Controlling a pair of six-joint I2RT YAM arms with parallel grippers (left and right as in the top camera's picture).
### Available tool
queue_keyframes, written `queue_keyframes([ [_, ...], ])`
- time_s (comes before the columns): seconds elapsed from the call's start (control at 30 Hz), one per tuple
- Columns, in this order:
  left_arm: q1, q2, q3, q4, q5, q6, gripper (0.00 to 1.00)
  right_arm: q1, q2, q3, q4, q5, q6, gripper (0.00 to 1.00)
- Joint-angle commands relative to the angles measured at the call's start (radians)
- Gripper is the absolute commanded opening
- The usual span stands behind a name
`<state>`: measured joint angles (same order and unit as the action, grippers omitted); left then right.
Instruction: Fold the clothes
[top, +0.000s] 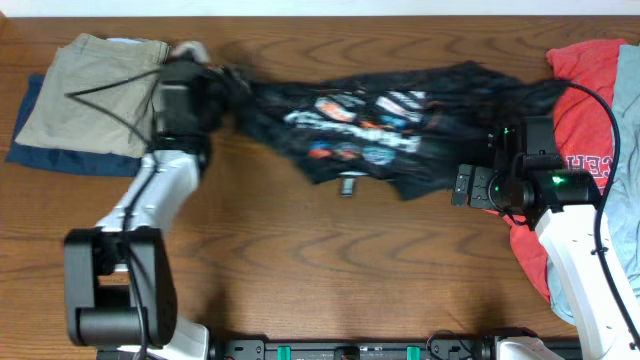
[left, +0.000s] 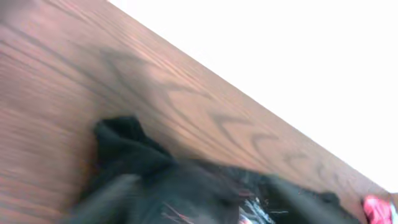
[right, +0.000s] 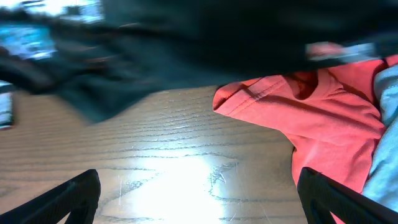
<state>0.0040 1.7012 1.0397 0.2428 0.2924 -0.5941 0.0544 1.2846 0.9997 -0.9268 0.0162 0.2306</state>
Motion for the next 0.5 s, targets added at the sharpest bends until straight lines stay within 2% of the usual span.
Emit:
queue_keyframes([
  [0.0, 0.014, -0.001, 0.004, -0.100, 0.128, 0.014, 0.98, -0.008, -0.009, 0.007, -0.001, 0.010, 0.001, 0.99],
  [0.23, -0.090, 0.014, 0.002, -0.499, 0.138, 0.014, 0.98, -0.008, -0.009, 0.007, -0.002, 0.010, 0.001, 0.99],
  [0.47, -0.262, 0.098, -0.017, -0.549, 0.102, 0.014, 0.98, -0.008, -0.009, 0.007, -0.008, 0.010, 0.000, 0.99],
])
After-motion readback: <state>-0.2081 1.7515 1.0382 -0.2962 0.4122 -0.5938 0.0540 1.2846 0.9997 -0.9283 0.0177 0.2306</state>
